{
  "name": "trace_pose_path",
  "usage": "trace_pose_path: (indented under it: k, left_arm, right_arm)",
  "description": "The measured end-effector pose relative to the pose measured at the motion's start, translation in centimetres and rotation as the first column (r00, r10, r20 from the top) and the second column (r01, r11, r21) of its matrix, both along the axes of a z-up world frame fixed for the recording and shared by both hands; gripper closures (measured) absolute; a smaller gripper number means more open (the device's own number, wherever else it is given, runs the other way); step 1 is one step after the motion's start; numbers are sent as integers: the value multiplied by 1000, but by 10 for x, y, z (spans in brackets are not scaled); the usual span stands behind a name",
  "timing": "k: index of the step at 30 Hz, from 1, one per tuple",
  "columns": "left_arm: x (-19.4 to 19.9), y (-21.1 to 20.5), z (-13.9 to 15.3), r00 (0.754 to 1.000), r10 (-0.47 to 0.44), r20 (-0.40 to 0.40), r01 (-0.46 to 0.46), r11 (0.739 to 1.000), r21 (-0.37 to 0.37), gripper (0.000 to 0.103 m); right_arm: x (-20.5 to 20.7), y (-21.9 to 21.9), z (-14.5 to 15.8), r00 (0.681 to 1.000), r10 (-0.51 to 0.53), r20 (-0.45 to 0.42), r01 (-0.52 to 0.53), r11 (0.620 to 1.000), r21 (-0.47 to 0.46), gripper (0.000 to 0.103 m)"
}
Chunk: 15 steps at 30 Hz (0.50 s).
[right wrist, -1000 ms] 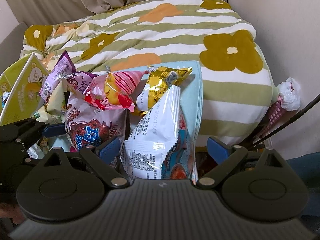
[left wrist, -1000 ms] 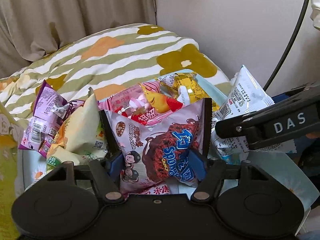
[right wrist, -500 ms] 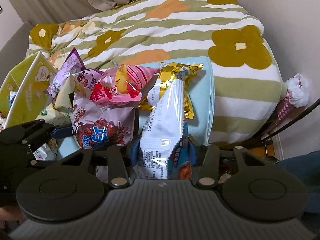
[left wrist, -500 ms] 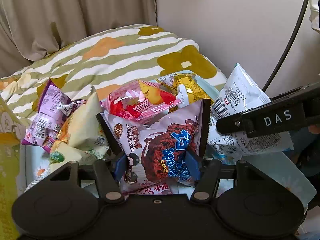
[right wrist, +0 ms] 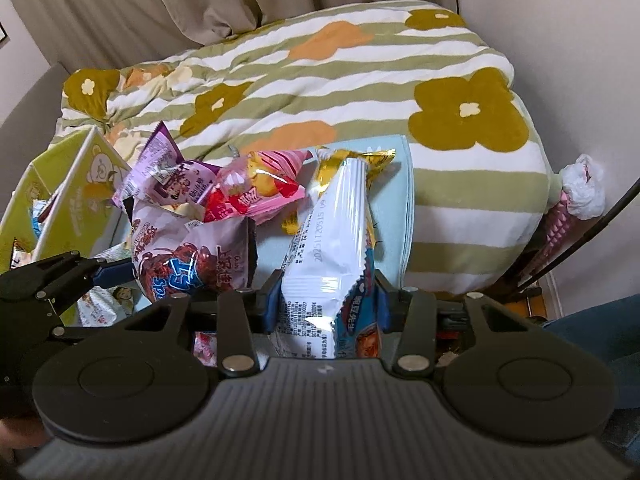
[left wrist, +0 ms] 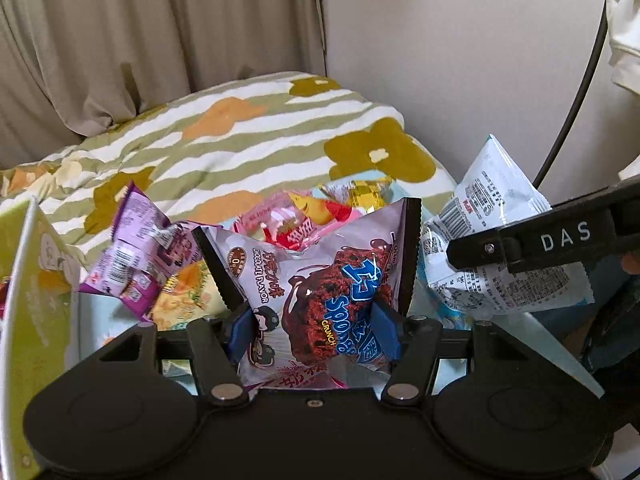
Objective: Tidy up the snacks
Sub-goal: 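Lift both held snacks and carry them over the yellow-green box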
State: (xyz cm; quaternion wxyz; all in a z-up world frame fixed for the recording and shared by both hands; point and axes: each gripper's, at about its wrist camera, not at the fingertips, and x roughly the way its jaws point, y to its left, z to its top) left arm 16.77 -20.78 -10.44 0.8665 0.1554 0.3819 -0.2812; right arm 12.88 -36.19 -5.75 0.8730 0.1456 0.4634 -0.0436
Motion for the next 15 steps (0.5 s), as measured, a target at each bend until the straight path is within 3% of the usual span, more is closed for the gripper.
trace_pose_path:
  k: [8, 15]
  left_arm:
    - [-24, 20, 39, 993, 79, 83, -76, 996, -39, 38]
    - [-31, 58, 82, 958, 228, 173, -220, 973, -64, 38]
  right_arm:
    - [-18, 8, 31, 997, 44, 60, -44, 999, -8, 44]
    - [-14, 33, 69, 980, 140, 144, -140, 990, -13, 44]
